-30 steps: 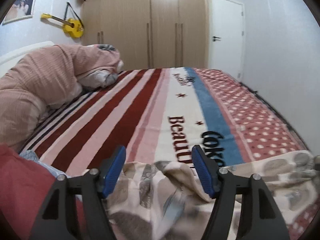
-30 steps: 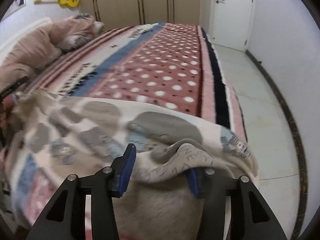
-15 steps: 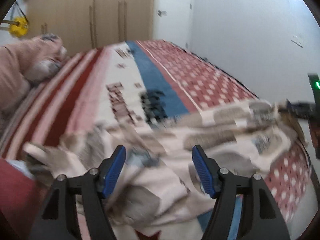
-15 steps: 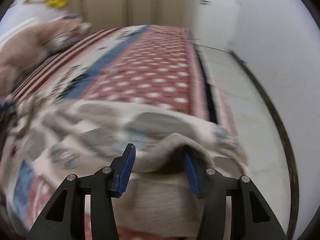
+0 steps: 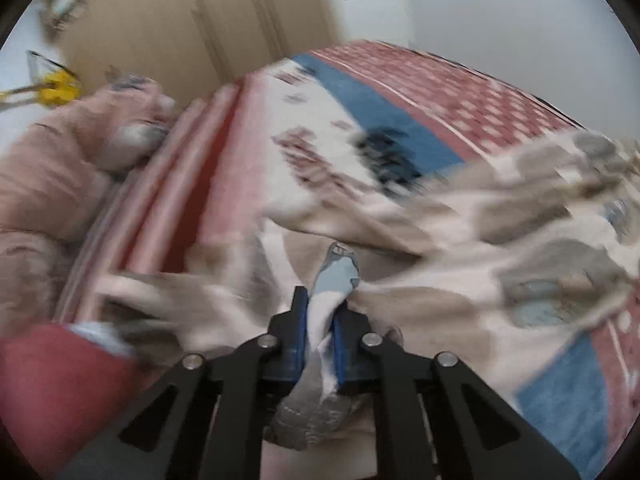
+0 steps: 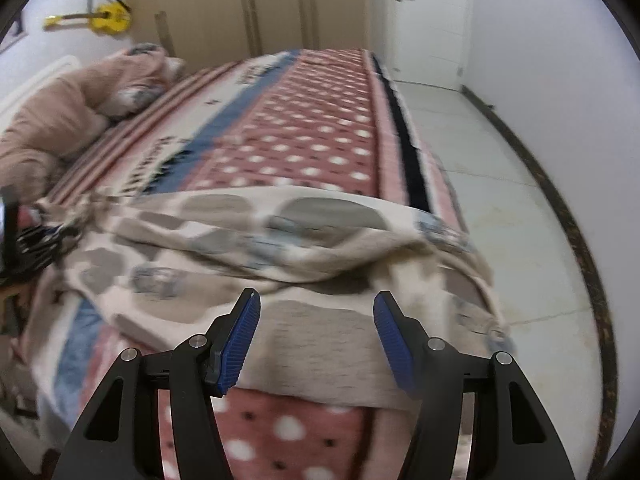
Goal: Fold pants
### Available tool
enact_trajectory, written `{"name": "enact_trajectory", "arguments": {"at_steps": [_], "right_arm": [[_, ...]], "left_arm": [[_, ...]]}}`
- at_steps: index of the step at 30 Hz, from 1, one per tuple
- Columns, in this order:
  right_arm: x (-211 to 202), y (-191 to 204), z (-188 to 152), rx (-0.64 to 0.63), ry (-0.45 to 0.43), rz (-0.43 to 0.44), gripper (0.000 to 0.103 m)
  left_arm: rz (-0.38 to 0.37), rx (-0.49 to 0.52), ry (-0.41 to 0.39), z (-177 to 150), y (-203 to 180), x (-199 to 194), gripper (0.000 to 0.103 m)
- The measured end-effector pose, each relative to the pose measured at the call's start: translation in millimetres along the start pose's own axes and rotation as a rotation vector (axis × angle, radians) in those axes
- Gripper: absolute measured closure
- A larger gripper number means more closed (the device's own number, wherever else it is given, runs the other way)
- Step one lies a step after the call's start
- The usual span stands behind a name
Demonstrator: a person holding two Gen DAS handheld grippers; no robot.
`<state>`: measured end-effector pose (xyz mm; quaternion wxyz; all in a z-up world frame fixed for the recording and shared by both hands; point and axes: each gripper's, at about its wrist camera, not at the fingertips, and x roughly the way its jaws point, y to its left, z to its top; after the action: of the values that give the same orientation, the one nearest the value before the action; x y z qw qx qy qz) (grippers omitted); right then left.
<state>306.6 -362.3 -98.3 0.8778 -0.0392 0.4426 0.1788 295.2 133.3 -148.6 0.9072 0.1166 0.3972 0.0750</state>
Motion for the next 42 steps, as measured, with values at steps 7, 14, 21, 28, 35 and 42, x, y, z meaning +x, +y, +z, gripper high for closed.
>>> {"name": "enact_trajectory", "arguments": {"at_steps": [7, 14, 21, 28, 35, 42], "right_arm": [[32, 46, 20, -0.062, 0.007, 0.166, 0.048], [78, 86, 31, -0.136, 0.071, 0.25, 0.048], [90, 82, 33, -0.136, 0.103, 0.287, 0.07], [95, 71, 18, -0.143, 0.152, 0.301, 0.088], [116, 51, 27, -0.117, 0.133, 0.197, 0.091], [135, 49, 55, -0.162, 0.095, 0.121, 0.091]], "left_arm": [[0.229, -0.074, -0.001, 14, 64, -27, 0.095], [0.275, -0.095, -0.014, 10, 74, -24, 0.039], [-0.098, -0.08, -0.123, 28, 31, -58, 0.038], [-0.397, 0.024, 0.006, 39, -55, -11, 0.053], [-0.41, -0.005, 0.108, 25, -81, 37, 0.062], [-0.37, -0.028, 0.092, 48, -67, 53, 0.062]]}}
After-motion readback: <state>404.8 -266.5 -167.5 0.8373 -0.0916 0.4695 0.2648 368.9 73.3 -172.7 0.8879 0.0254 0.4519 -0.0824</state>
